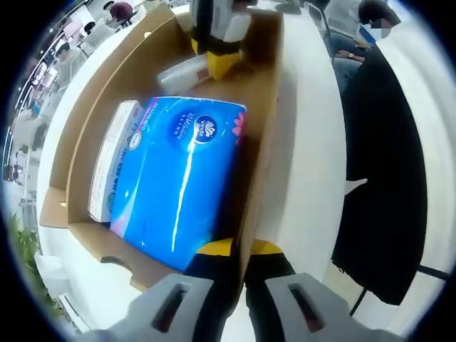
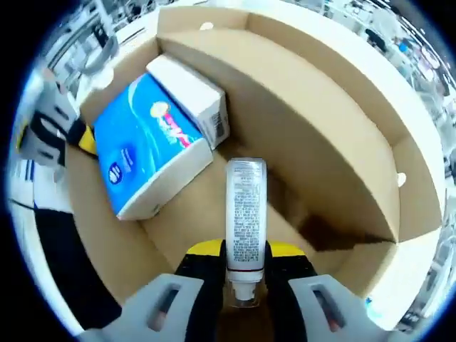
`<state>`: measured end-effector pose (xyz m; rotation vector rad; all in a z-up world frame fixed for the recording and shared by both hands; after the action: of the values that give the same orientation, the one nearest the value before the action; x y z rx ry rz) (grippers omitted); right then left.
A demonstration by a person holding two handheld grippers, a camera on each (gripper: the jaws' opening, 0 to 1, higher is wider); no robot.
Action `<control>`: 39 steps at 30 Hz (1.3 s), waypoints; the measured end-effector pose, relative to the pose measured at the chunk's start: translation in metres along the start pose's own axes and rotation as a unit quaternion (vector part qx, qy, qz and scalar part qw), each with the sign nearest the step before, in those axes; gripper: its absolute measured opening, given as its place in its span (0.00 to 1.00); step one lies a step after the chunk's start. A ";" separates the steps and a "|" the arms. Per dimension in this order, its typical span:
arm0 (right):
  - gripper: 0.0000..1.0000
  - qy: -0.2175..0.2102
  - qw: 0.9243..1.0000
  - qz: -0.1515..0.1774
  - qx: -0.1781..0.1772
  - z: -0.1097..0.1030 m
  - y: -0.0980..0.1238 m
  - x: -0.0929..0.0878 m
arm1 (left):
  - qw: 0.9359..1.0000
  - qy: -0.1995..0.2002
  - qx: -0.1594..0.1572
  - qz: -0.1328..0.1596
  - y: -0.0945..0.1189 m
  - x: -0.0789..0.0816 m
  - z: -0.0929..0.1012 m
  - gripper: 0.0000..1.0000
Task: Operate the shoe box by opening the lid, removing the specified soft item, and placing it in the target area until the item is outside and the box remains undamaged.
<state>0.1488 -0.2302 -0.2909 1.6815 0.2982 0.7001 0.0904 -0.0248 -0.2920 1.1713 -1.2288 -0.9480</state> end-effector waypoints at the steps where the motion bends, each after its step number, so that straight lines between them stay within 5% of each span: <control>1: 0.19 -0.012 1.000 0.006 0.003 0.001 0.004 0.000 | 1.000 0.000 0.000 0.000 0.000 0.000 0.000 0.03; 5: 0.19 -0.066 0.997 0.037 0.006 0.002 0.016 -0.005 | 1.000 -0.002 0.001 0.000 0.000 0.000 0.000 0.03; 8: 0.19 -0.128 0.988 0.086 0.020 0.002 0.023 -0.007 | 1.000 0.000 0.000 0.000 0.000 0.000 -0.001 0.03; 13: 0.19 -0.133 0.985 0.104 0.027 0.003 0.030 -0.011 | 1.000 0.000 0.005 0.002 0.000 0.000 0.000 0.03; 14: 0.19 -0.160 0.976 0.137 0.056 0.000 0.035 -0.008 | 1.000 0.000 0.006 0.002 0.000 -0.001 0.000 0.03; 16: 0.19 -0.210 0.965 0.138 0.078 -0.001 0.040 -0.011 | 1.000 0.000 0.005 0.002 0.000 0.000 0.000 0.03; 18: 0.19 -0.230 0.952 0.177 0.102 -0.001 0.049 -0.007 | 1.000 0.001 0.004 0.002 0.000 -0.001 -0.001 0.03; 20: 0.19 -0.219 0.954 0.183 0.092 0.003 0.055 -0.010 | 1.000 0.001 0.004 0.002 -0.001 -0.001 -0.001 0.03; 21: 0.19 -0.205 0.950 0.224 0.074 0.009 0.066 -0.006 | 1.000 0.001 0.004 0.002 0.000 0.000 -0.001 0.03; 23: 0.19 -0.202 0.943 0.249 0.088 0.013 0.080 -0.005 | 1.000 0.001 0.003 0.001 0.000 0.000 -0.001 0.03; 39: 0.19 -0.211 0.937 0.270 0.069 0.027 0.111 -0.016 | 1.000 0.001 0.004 0.002 0.000 0.000 0.000 0.03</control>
<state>0.1328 -0.2873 -0.1916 2.0204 -0.4475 0.6987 0.0908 -0.0244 -0.2921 1.1756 -1.2348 -0.9391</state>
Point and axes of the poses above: the point that each gripper's makers call its tool centre point, and the gripper's own axes: y roughly backward along the fingers, z roughly to its right, x roughly out of its top, the point moved 6 cm from there along y, roughly backward along the fingers, and after that the axes turned 1 degree about -y, right-handed, at the moved point
